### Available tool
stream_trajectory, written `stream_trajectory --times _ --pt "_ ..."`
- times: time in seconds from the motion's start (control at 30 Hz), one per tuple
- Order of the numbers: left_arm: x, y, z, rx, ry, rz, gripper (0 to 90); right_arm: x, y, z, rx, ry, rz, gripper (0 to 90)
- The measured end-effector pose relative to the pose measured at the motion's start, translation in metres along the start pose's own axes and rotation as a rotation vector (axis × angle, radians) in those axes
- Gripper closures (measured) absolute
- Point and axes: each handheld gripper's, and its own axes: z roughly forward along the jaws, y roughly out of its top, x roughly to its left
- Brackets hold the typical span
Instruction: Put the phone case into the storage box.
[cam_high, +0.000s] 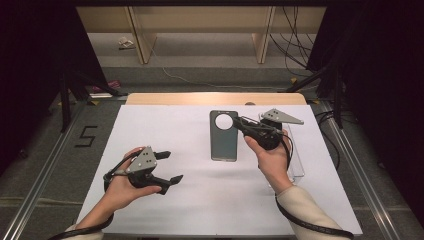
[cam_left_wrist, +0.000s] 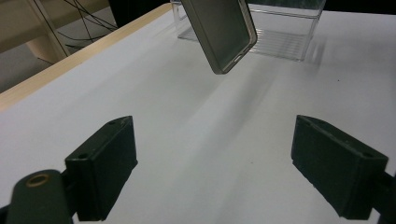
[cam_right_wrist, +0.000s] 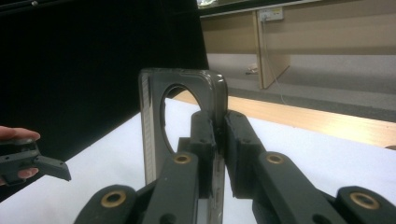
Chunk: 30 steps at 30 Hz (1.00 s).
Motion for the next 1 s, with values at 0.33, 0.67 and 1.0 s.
stream_trajectory --times 0.33,0.67,1.0 --pt "0.0003 -0.0002 0.0 0.0 0.001 -0.002 13.8 -0.0034 0.0014 -0.0017 -0.001 -0.011 -0.003 82.9" --pt "0.0005 -0.0003 -0.0001 0.0 0.002 -0.002 13.9 -0.0068 0.0035 -0.0041 -0.005 -0.023 -0.006 82.9" --pt "0.0009 -0.0005 0.0001 0.001 0.0 -0.004 13.9 -0.0103 0.0053 -0.0063 -0.011 -0.033 -0.007 82.9"
